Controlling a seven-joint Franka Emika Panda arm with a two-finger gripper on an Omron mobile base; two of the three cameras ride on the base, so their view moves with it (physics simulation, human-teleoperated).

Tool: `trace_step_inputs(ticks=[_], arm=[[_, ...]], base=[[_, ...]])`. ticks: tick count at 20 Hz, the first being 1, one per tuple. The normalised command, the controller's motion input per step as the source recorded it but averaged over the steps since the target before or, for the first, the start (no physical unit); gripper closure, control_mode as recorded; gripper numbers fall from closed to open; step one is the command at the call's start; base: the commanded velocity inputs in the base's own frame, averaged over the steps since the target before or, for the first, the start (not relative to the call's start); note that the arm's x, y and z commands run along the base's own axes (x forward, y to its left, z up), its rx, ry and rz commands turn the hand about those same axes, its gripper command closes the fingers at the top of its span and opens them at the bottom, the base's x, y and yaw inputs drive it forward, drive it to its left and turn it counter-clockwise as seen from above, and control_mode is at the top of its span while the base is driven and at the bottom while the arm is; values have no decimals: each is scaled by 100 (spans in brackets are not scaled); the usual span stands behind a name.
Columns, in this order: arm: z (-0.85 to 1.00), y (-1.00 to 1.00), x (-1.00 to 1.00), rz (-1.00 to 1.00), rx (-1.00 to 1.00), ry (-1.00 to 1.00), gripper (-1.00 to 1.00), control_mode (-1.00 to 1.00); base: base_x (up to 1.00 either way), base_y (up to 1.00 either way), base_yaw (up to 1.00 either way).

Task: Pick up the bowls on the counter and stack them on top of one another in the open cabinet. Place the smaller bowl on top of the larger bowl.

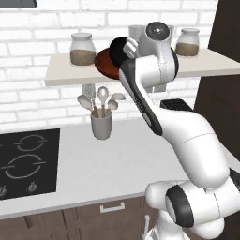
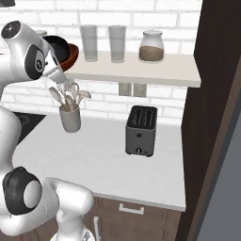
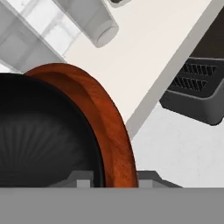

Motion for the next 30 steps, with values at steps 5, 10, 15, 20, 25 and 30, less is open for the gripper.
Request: trace_step_inputs(ticks=[5,10,15,20,25,30], arm=[[0,12,95,-11,1,12,100,-100],[-17,23,59,-2,0,23,100,-100],[-29,30,41,0,0,9,-100,-100],[-4,10,0,0,0,-4,-100,-100],[-53,-1,-100,4,-1,-24,-100,-100],[-69,-14,-100,4,0,-35,-100,-100]], base=[[0,0,0],[0,0,0],[0,0,0],[0,0,0],[0,0,0],[0,0,0]])
